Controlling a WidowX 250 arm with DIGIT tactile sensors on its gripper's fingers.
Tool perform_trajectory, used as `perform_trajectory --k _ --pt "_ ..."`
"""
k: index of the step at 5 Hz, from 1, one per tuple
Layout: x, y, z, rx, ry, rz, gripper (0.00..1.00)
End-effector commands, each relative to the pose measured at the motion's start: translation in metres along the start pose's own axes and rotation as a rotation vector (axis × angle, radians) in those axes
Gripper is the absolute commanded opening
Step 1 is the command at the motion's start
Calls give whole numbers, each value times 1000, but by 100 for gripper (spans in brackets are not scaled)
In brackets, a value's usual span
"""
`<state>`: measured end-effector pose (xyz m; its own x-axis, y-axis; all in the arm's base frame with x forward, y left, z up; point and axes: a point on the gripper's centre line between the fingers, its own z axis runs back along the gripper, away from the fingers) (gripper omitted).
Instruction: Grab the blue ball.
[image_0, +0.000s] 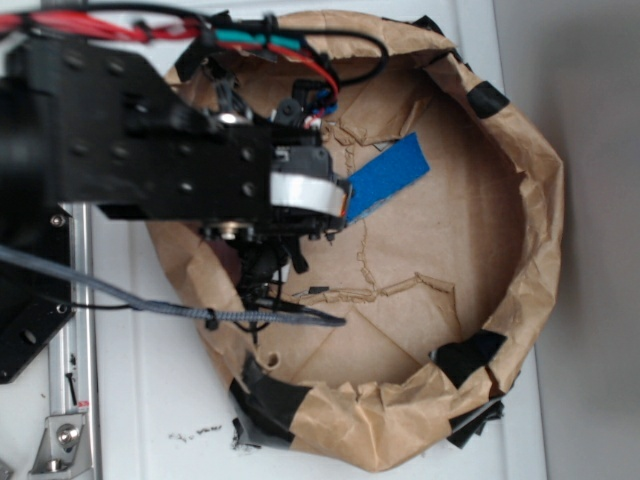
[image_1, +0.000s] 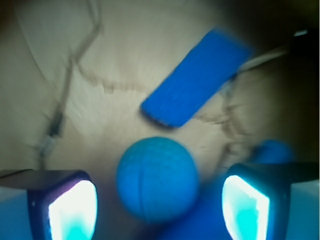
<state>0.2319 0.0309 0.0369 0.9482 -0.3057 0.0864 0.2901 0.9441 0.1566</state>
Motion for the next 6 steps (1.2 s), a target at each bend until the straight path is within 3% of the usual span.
perform_trajectory --k 1,3,4,5,6 --pt "22 -19 -20 3 19 -67 0" --pt "16 -16 -14 8 24 -67 0" --pt "17 -4 8 12 3 -35 0" --pt "29 3 56 -43 -63 8 0" --pt "49 -1 104 -109 5 -40 0"
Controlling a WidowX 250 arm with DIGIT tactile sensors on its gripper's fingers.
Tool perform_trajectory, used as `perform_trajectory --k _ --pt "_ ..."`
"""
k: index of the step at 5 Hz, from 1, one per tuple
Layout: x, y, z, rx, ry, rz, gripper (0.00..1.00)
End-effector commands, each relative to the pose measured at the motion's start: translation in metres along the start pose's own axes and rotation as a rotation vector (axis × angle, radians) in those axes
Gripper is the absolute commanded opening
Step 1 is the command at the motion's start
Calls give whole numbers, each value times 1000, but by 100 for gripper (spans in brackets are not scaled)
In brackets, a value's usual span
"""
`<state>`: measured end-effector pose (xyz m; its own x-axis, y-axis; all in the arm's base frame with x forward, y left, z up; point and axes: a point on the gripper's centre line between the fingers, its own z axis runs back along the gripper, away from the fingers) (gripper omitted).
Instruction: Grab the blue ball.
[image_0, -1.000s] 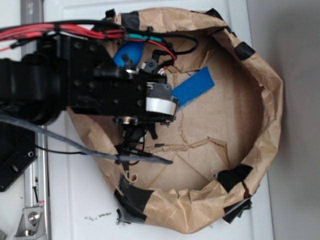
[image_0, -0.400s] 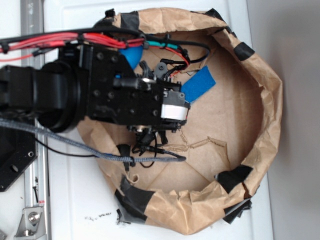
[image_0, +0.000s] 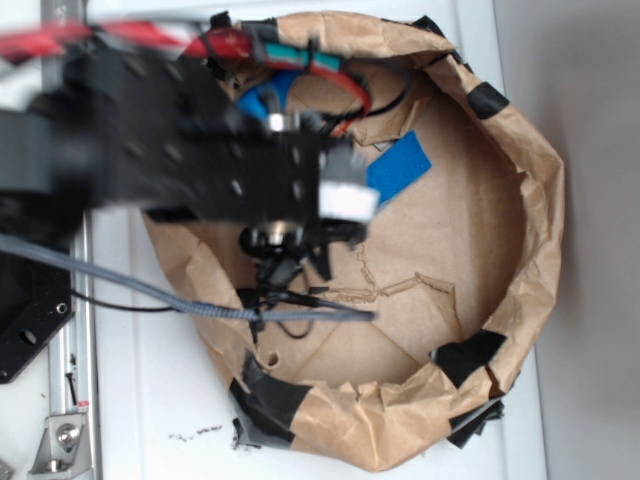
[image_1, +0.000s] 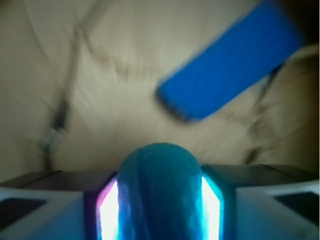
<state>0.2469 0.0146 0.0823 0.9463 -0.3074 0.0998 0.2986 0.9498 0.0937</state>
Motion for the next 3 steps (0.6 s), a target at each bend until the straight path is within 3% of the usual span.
perform_trajectory --k 1,2,3 --pt "53 -5 95 -5 68 80 0" --pt "44 -5 83 -33 60 334 0" --pt "43 -1 79 -76 29 371 0"
